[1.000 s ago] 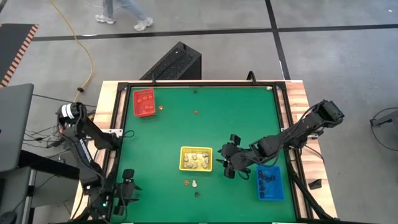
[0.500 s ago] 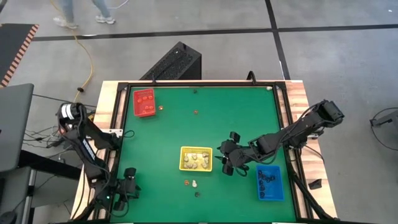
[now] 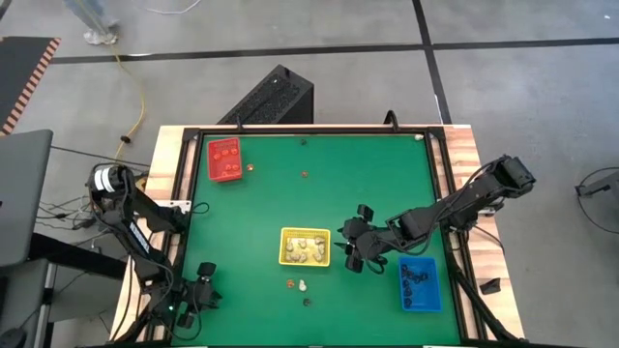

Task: Sort Halloween decoration
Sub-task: Put the black skull toy into the blue bin

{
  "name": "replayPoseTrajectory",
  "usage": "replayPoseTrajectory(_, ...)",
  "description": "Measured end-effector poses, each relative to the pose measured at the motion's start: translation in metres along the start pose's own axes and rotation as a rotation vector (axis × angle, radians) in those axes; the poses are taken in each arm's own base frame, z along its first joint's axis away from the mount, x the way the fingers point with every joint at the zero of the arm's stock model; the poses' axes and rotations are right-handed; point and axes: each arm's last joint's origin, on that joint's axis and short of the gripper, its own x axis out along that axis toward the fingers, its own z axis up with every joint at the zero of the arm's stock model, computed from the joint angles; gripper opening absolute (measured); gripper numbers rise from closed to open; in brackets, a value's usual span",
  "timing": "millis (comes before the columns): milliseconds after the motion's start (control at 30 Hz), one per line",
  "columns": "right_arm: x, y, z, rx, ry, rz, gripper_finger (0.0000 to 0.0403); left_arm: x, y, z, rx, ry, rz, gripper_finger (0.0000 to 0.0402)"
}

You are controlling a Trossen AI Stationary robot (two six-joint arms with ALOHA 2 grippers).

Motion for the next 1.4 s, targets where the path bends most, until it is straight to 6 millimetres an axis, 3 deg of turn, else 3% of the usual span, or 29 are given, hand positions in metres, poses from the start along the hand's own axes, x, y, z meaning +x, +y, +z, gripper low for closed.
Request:
replayPoseTrajectory(267, 0.000, 0.000, 0.000, -0.001, 0.000, 0.001, 0.0212, 0.000, 0.001, -0.002, 0.011, 0.010, 0.018, 0.0075)
replayPoseTrajectory(433, 0.000, 0.000, 0.000, -0.001, 0.001, 0.001, 0.0212, -0.001, 0.002, -0.001, 0.044, -0.017, 0.030, 0.0069)
replayPoseTrajectory(700, 0.000, -0.001, 0.000, -0.001, 0.000, -0.002, 0.0212, -0.007, 0.015, 0.024, 0.152, -0.145, 0.116, 0.0073)
replayPoseTrajectory(967, 0.000, -0.001, 0.000, -0.017, 0.000, -0.002, 0.0212, 0.002, 0.030, 0.091, 0.300, -0.423, 0.142, 0.0064)
replayPoseTrajectory(1200, -0.007, 0.002, 0.002, -0.015, -0.001, 0.045, 0.0212, 0.008, 0.073, 0.157, 0.374, -0.725, 0.092, 0.0064)
replayPoseTrajectory(1400, -0.034, 0.009, 0.004, 0.008, -0.011, 0.162, 0.0212, 0.042, 0.098, 0.210, 0.482, -0.868, -0.036, 0.0065)
